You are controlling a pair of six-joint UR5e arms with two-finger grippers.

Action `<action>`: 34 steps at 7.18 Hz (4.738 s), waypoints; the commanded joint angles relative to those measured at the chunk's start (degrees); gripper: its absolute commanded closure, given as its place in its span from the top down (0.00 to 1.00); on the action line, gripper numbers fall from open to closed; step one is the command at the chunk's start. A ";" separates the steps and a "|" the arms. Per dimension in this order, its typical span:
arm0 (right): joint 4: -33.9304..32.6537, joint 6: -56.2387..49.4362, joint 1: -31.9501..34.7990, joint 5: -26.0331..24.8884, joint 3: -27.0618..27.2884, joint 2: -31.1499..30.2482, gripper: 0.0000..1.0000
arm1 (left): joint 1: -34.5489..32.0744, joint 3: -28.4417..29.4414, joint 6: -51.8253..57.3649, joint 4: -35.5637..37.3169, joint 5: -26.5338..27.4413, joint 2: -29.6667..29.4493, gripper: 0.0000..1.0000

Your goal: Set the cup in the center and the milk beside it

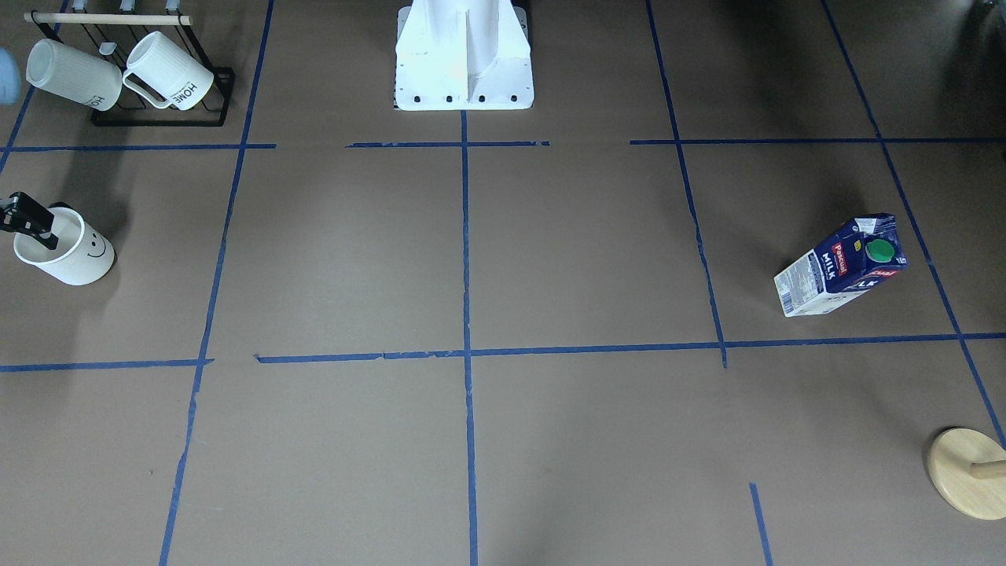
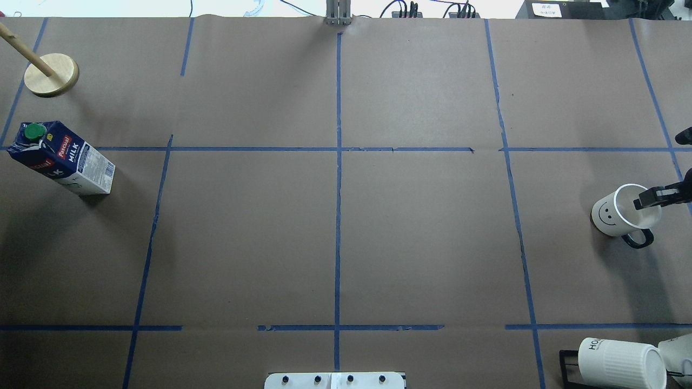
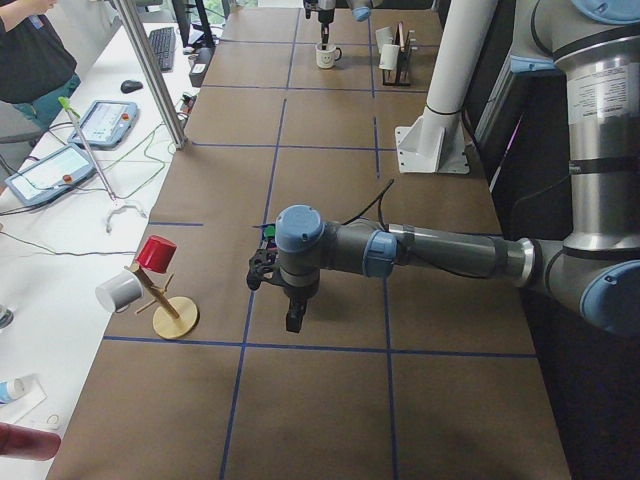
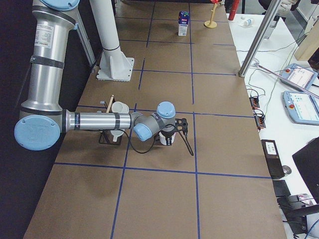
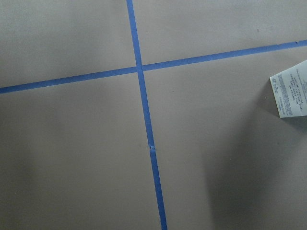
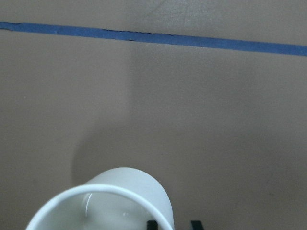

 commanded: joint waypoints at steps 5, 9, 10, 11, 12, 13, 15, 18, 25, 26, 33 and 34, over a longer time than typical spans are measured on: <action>-22.96 5.71 0.17 4.03 11.49 10.08 0.00 | 0.00 -0.09 -0.04 -0.18 -0.09 0.00 1.00; -29.65 31.37 -13.50 -3.33 4.71 34.16 0.00 | 0.00 -0.36 0.05 -0.44 -0.09 -0.09 1.00; -31.84 36.12 -17.19 -7.88 -0.64 42.32 0.00 | 0.09 -0.36 0.05 -0.53 -0.09 -0.09 1.00; -31.86 39.90 -19.23 -9.84 -5.82 47.97 0.00 | 0.09 -0.36 -0.04 -0.53 -0.09 -0.09 1.00; -31.86 41.77 -20.47 -11.25 -9.62 52.12 0.00 | 0.09 -0.36 -0.04 -0.53 -0.09 -0.09 1.00; -31.78 42.14 -21.79 -13.53 -11.48 54.07 0.00 | 0.09 -0.36 0.05 -0.53 -0.09 -0.09 1.00; -31.60 42.40 -23.20 -13.99 -11.59 54.18 0.00 | 0.09 -0.27 -0.04 -0.53 -0.09 -0.09 1.00; -31.51 44.25 -26.01 -17.07 -11.94 54.09 0.00 | 0.09 -0.18 -0.04 -0.44 -0.09 -0.09 1.00; -37.44 39.37 -20.60 -13.76 -5.46 53.39 1.00 | 0.17 -0.27 -0.04 -0.53 0.17 -0.09 1.00; -43.75 32.11 -16.74 -11.03 -1.78 52.78 1.00 | 0.26 -0.18 -0.30 -0.88 0.44 -0.96 1.00; -47.25 -32.74 16.74 3.13 6.69 19.78 1.00 | 0.35 1.67 -0.74 -0.62 -0.61 -7.91 1.00; -47.25 -40.31 21.39 3.41 6.52 15.46 1.00 | 0.52 0.53 -0.83 -1.22 -0.70 -8.17 1.00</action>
